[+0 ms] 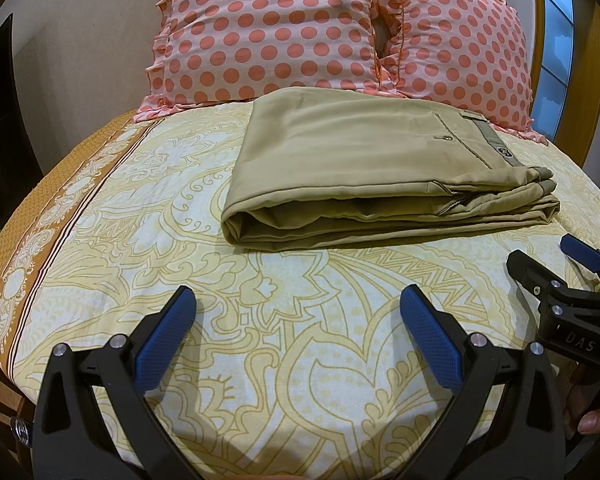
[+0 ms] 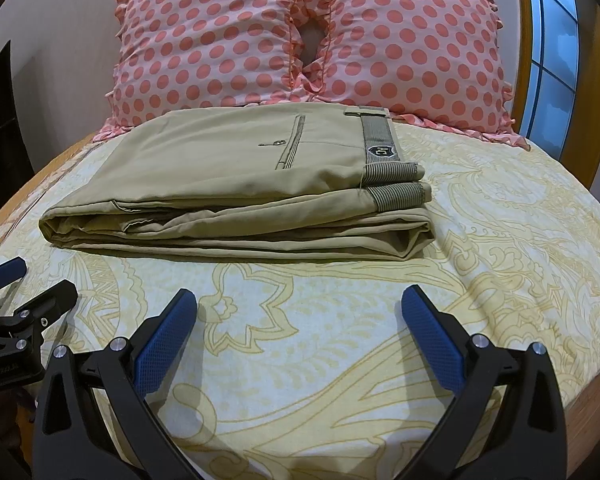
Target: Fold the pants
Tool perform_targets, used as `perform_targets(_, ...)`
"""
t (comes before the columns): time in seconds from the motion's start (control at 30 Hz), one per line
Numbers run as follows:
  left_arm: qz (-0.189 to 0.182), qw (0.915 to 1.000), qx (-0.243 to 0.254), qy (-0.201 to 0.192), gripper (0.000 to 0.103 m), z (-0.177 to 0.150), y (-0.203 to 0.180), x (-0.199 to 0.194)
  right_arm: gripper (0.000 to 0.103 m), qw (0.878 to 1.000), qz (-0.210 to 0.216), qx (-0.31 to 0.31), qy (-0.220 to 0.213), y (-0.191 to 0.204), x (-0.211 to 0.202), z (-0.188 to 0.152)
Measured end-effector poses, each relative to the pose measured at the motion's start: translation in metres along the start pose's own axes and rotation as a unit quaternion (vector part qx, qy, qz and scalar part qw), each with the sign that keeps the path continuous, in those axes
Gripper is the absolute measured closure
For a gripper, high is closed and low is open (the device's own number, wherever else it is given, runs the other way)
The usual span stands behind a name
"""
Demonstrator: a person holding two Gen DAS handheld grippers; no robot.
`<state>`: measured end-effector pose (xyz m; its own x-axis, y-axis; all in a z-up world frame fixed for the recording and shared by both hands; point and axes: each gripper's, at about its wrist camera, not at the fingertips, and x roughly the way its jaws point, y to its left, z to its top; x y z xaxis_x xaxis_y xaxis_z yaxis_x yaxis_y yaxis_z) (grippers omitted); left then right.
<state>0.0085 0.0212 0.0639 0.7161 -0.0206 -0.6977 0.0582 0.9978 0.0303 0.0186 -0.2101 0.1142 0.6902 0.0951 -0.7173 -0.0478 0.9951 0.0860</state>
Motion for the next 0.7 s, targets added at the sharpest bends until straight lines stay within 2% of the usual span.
perform_targets(0.7,-0.001,1.0000,0.000,-0.003,0.002,0.0008,0.0007,0.0002,0.001,1.000,0.000,0.000,-0.001,-0.0001,0.0008,0.0003)
